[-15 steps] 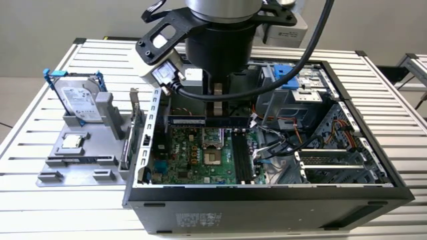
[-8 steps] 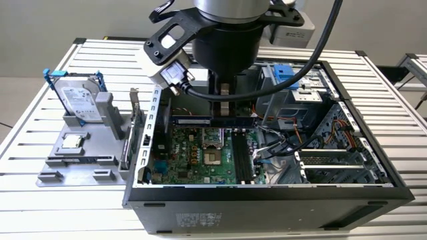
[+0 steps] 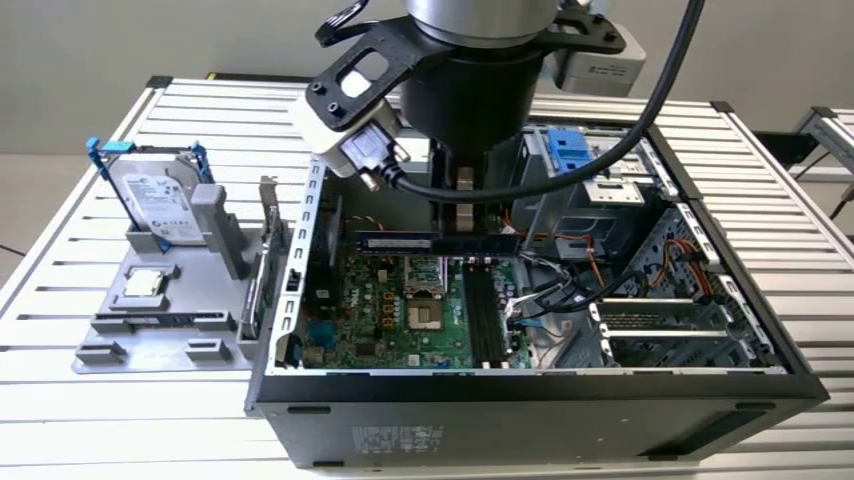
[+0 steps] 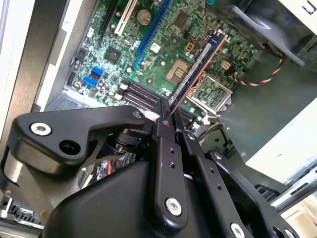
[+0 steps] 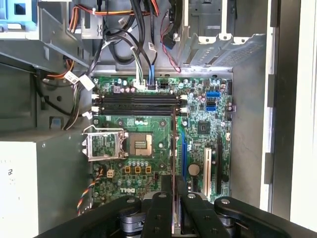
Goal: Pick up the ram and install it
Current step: 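Pick up the ram and move it above insertion slot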
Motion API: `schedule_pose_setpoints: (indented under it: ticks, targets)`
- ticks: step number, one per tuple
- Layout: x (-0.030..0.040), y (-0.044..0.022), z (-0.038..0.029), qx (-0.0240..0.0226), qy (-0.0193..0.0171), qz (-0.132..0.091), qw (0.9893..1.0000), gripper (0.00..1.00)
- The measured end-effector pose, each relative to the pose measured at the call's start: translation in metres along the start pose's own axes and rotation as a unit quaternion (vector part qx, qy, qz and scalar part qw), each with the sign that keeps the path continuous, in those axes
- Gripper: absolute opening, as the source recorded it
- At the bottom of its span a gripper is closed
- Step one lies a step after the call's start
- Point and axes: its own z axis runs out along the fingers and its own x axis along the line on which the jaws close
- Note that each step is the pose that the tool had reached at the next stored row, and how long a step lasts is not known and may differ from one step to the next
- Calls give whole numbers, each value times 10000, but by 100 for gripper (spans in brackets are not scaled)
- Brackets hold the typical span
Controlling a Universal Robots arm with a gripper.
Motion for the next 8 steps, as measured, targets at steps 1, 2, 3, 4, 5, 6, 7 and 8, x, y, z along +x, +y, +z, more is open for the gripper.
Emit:
schedule_pose_setpoints:
  ticks: [1,2,3,4,5,6,7,8]
  targets:
    - [1,13,1,0,0,0,10000,0]
    - [2,29,1,0,1,0,10000,0]
    - [2,45,1,0,0,0,10000,0]
    - [2,63,1,0,0,0,10000,0]
    - [3,83,1,0,0,1,10000,0]
    - [4,103,2,0,0,2,10000,0]
    - [5,124,2,0,0,3,10000,0]
    - [5,141,2,0,0,5,10000,0]
